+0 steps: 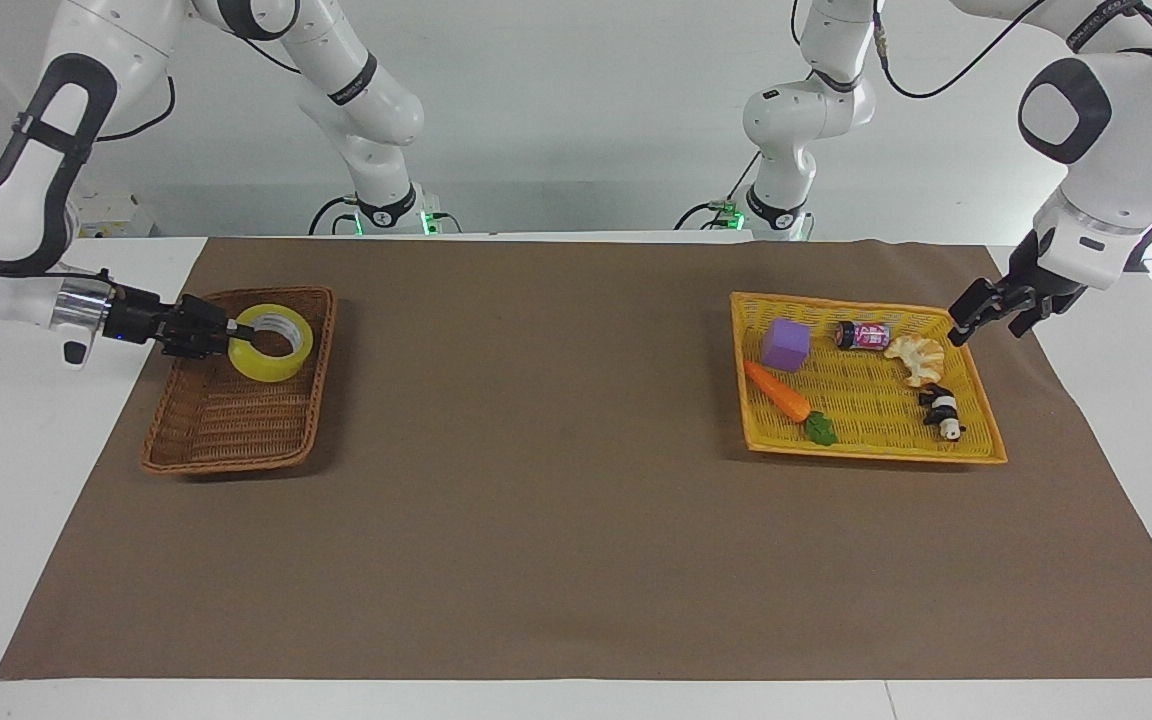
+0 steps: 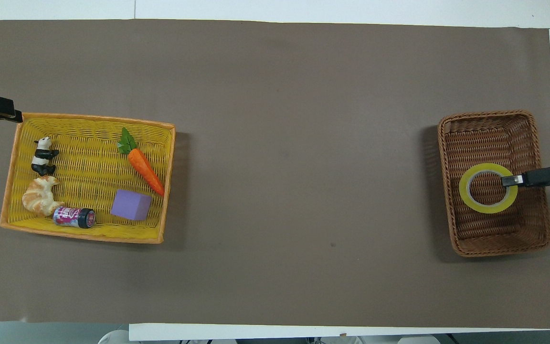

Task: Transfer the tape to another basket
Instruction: 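Release the tape in the wicker basket and open the right gripper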

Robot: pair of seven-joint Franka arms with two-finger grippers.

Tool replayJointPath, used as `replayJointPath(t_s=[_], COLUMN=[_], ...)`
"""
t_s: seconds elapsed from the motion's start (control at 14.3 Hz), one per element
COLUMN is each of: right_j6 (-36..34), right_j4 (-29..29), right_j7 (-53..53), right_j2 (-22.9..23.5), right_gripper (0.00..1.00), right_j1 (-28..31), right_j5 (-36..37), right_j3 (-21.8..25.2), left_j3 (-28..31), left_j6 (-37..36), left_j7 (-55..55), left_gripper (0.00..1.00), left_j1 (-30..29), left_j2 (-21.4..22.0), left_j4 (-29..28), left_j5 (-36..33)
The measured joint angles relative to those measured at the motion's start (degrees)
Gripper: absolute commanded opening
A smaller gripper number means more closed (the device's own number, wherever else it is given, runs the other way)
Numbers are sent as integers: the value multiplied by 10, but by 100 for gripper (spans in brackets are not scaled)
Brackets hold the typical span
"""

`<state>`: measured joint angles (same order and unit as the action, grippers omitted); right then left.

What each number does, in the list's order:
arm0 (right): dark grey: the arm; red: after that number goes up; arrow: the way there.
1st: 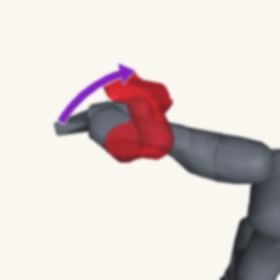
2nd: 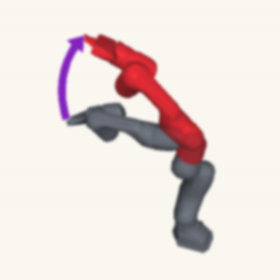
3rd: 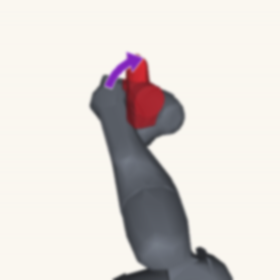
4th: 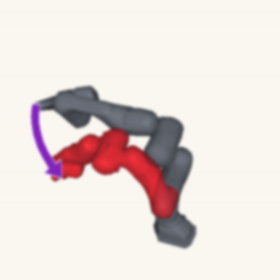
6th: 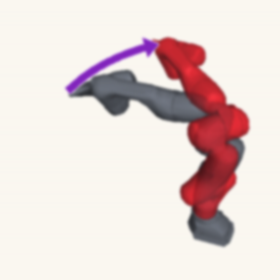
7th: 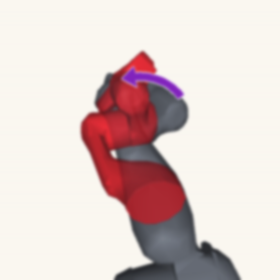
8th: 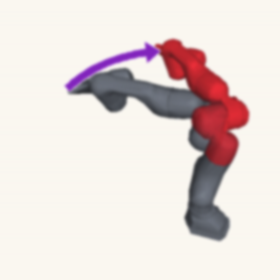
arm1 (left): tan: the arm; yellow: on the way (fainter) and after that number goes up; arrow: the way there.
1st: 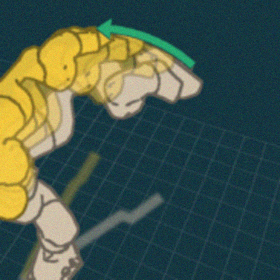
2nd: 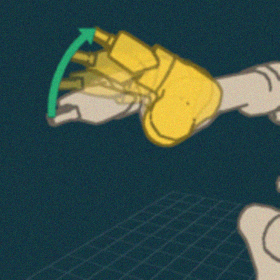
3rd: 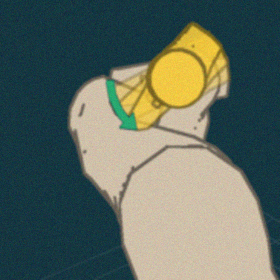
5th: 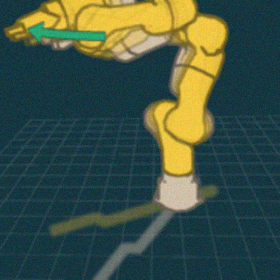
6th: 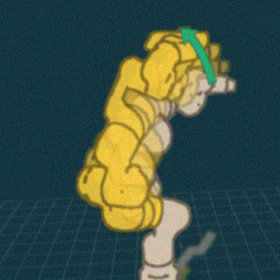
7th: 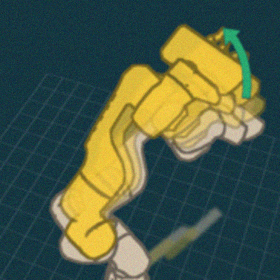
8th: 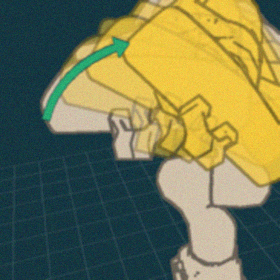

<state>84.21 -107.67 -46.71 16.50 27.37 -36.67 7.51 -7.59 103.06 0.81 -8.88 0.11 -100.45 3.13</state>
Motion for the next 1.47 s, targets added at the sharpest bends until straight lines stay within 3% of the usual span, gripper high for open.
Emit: replayJointPath(t_s=[0.7,0.77,0.84,0.91,0.98,1.47], right_j6=[28,30,30,30,30,48], right_j4=[-8,-8,-7,-7,-6,5], right_j7=[-81,-85,-87,-88,-88,-123], right_j2=[30,35,37,37,36,34], right_gripper=[0,4,19,56,100,100], right_j1=[16,16,16,16,16,15], right_j5=[21,21,21,21,21,21], right_j3=[1,0,0,0,0,0], left_j3=[-9,-9,-9,-9,-9,-7], left_j6=[-29,-30,-30,-30,-30,-36], left_j7=[-61,-61,-61,-61,-61,-62], left_gripper=[100,100,100,100,100,100], left_j1=[13,13,13,13,13,20], left_j2=[1,1,1,1,1,4], left_j4=[9,9,9,9,11,15], left_j5=[-1,-1,-1,-1,-1,-2])
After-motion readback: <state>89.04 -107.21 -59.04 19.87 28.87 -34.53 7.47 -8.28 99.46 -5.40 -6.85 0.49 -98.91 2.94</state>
